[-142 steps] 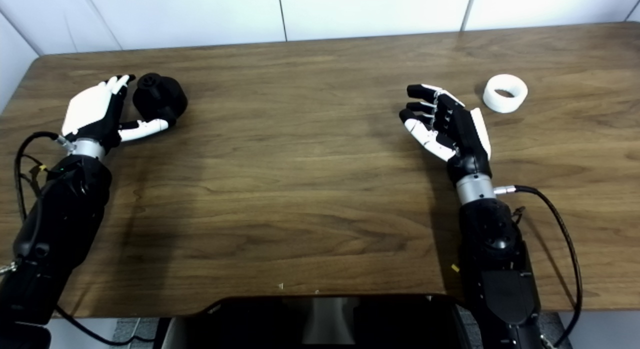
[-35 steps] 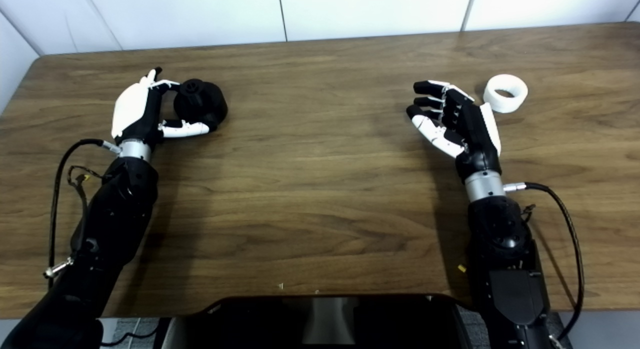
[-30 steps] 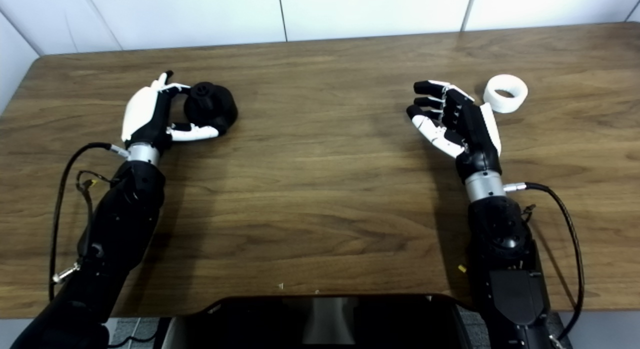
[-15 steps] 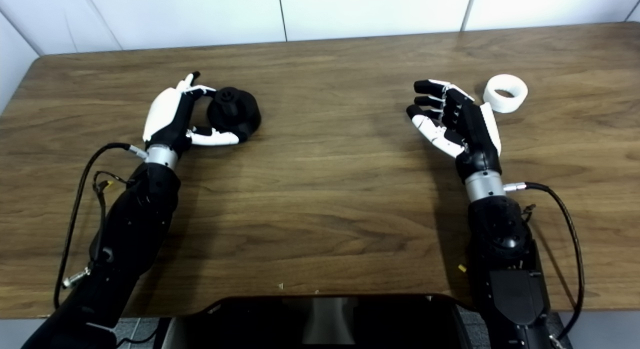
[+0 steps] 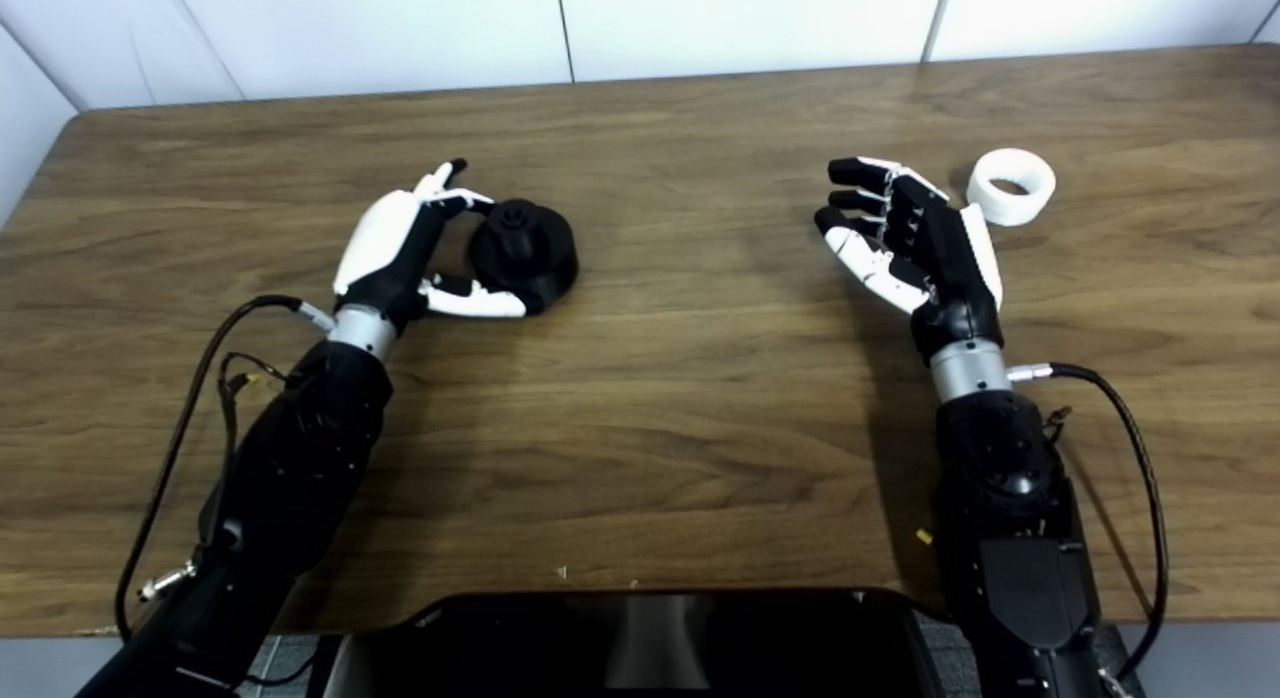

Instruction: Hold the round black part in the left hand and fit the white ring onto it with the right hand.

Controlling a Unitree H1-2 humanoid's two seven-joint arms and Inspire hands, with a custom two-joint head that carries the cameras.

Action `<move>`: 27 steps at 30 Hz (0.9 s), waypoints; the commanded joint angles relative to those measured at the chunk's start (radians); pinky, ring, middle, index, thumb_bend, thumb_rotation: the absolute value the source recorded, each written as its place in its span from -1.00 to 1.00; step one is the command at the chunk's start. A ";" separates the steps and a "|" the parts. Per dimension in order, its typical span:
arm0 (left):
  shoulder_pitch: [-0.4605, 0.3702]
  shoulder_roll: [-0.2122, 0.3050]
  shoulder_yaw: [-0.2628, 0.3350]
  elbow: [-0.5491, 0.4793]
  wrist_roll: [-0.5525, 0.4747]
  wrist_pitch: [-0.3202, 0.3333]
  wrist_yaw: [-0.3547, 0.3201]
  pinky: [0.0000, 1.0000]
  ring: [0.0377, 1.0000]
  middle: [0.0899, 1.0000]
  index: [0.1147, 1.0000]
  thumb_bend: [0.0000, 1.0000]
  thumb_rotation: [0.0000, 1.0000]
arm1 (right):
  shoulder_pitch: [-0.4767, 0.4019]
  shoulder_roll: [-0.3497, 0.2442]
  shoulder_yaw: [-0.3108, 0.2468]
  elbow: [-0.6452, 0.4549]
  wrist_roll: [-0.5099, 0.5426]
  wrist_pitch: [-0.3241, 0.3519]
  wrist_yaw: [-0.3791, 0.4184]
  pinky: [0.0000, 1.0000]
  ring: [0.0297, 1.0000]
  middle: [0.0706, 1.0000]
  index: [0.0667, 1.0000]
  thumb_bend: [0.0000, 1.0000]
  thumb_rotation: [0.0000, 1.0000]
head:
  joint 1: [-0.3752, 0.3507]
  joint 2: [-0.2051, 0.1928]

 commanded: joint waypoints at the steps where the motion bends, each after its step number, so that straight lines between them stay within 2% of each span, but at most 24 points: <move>1: -0.018 0.004 -0.007 -0.054 0.017 -0.026 -0.004 1.00 1.00 1.00 0.19 1.00 -0.26 | -0.044 -0.006 -0.005 -0.027 0.008 -0.027 0.007 0.28 0.43 0.48 0.34 0.06 -0.35 | 0.001 0.001; 6: -0.003 -0.009 -0.027 -0.094 0.015 -0.031 -0.031 1.00 1.00 1.00 0.18 1.00 -0.30 | -0.044 -0.005 -0.006 -0.029 0.011 -0.024 0.007 0.28 0.43 0.47 0.34 0.06 -0.36 | -0.006 0.000; 11: 0.003 -0.018 -0.047 -0.116 0.018 -0.049 -0.041 1.00 1.00 1.00 0.17 1.00 -0.24 | -0.041 -0.005 -0.007 -0.040 0.004 -0.005 0.001 0.30 0.44 0.49 0.35 0.08 -0.35 | -0.003 0.000; 20: 0.017 -0.030 -0.075 -0.128 0.030 -0.076 -0.058 1.00 1.00 1.00 0.17 1.00 -0.16 | -0.039 -0.004 -0.005 -0.033 -0.010 -0.023 -0.003 0.26 0.42 0.47 0.34 0.05 -0.36 | -0.003 -0.008; 27: 0.033 -0.042 -0.090 -0.154 0.037 -0.067 -0.092 1.00 1.00 1.00 0.18 1.00 -0.23 | -0.037 -0.003 -0.005 -0.024 -0.002 -0.034 0.002 0.27 0.42 0.47 0.34 0.05 -0.35 | 0.001 -0.004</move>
